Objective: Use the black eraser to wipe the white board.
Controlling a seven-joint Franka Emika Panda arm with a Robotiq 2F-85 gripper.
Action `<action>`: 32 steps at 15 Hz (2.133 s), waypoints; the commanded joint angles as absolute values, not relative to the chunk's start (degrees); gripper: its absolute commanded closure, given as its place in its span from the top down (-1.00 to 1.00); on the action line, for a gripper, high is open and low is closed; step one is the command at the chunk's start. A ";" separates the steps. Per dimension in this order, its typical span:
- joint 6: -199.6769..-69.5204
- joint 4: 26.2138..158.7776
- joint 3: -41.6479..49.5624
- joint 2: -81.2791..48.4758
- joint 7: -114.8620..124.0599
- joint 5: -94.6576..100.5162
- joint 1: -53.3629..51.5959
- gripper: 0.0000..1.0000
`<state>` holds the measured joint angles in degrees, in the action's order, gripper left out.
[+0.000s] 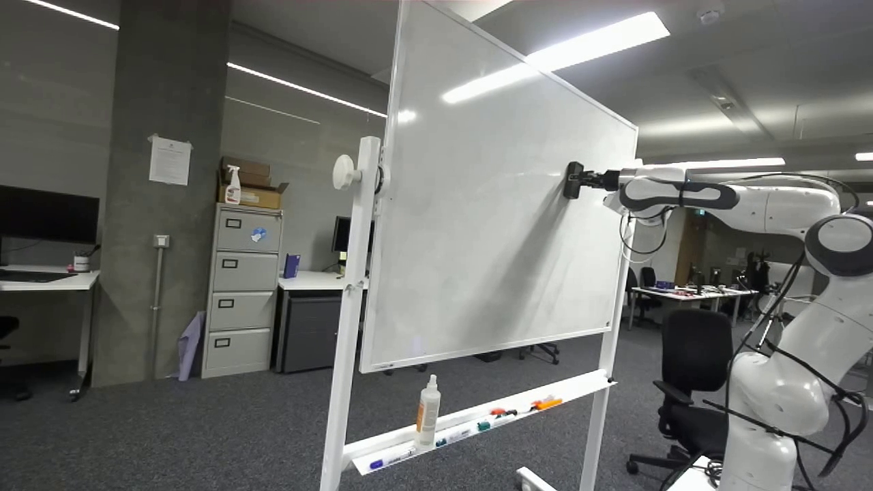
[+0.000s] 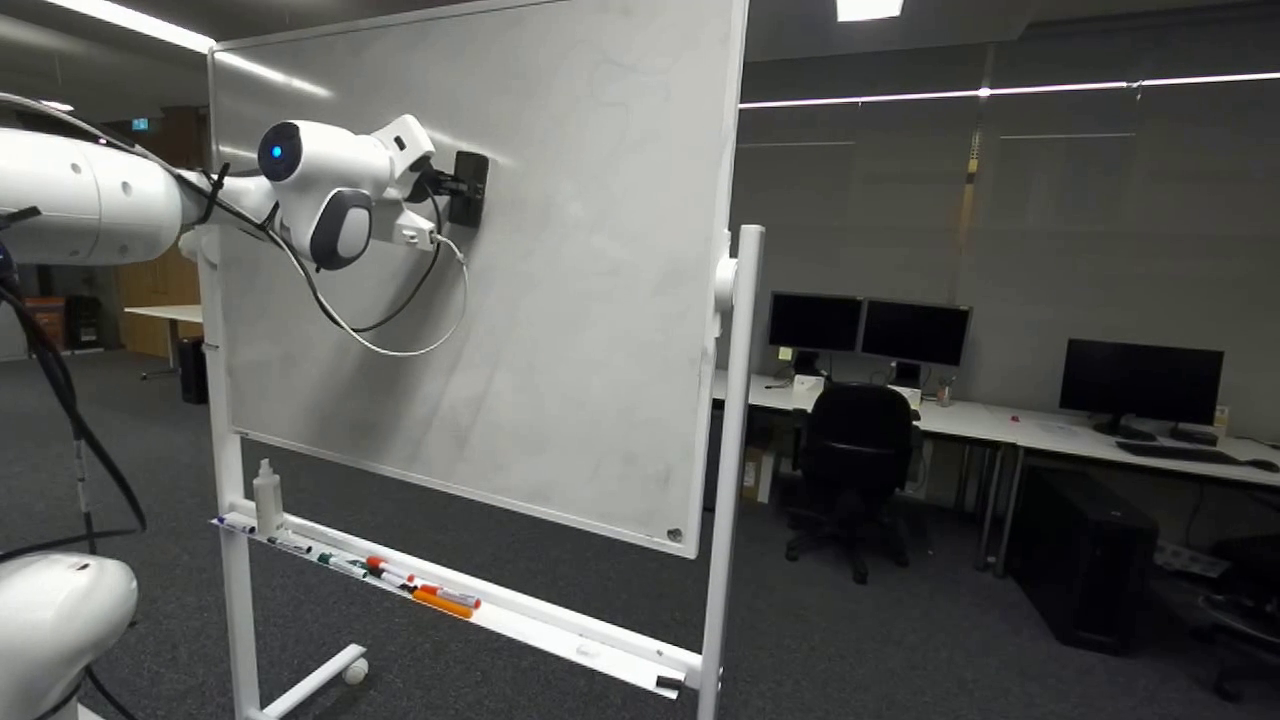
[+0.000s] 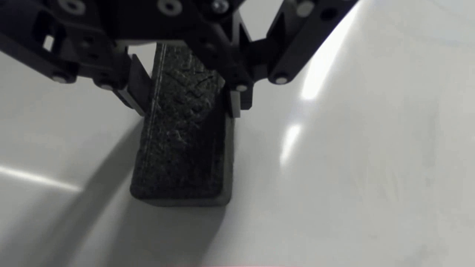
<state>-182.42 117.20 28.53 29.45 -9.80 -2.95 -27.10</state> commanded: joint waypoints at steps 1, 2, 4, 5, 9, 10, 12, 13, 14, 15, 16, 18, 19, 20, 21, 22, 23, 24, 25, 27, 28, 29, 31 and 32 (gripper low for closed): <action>-182.84 120.95 21.20 26.98 -8.68 -1.77 -17.00 -0.40; -182.69 120.24 19.06 26.18 -7.76 -1.84 -14.04 -0.40; -182.11 117.43 14.94 24.27 -5.79 -1.92 -7.84 -0.40; -181.69 115.97 12.04 23.50 -3.75 -1.55 -3.58 -0.40; -174.25 106.68 5.47 21.97 2.85 -2.52 6.56 -0.40; -171.07 103.38 5.88 21.41 3.68 -3.12 6.23 -0.40; -165.09 96.85 6.85 19.53 4.11 -4.43 4.80 -0.40; -162.15 93.70 6.91 18.71 4.04 -4.89 4.14 -0.40; -159.63 91.17 6.92 17.97 3.97 -5.49 3.45 -0.40; -157.46 88.85 6.56 17.24 4.31 -5.68 3.34 -0.40; -156.13 87.50 5.93 16.56 4.58 -5.40 3.37 -0.40; -155.47 87.28 4.25 15.89 5.63 -3.34 4.31 -0.40; -156.23 89.10 3.24 16.24 6.49 -1.68 5.29 -0.40; -157.18 91.16 1.96 16.82 8.32 1.30 6.96 -0.40; -157.91 94.55 0.56 18.20 10.39 5.04 9.09 -0.40; -157.71 96.72 -0.52 19.25 12.41 8.01 10.53 -0.40; -156.62 99.13 -1.52 20.52 13.91 10.75 11.74 -0.40; -155.89 102.63 -2.35 22.23 14.78 13.11 12.66 -0.40; -154.82 104.98 -3.15 23.38 15.51 14.96 13.46 -0.40; -152.67 109.82 -4.39 25.40 15.61 17.22 14.50 -0.40; -151.07 111.86 -4.99 26.18 15.44 18.45 14.96 -0.40; -149.20 113.61 -5.49 26.73 15.28 19.60 15.27 -0.40; -143.51 115.46 -5.93 27.10 14.03 20.66 14.48 -0.40; -141.22 116.00 -5.90 27.09 13.46 20.66 13.63 -0.40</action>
<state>-146.28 113.23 -4.92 26.31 14.16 18.96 13.86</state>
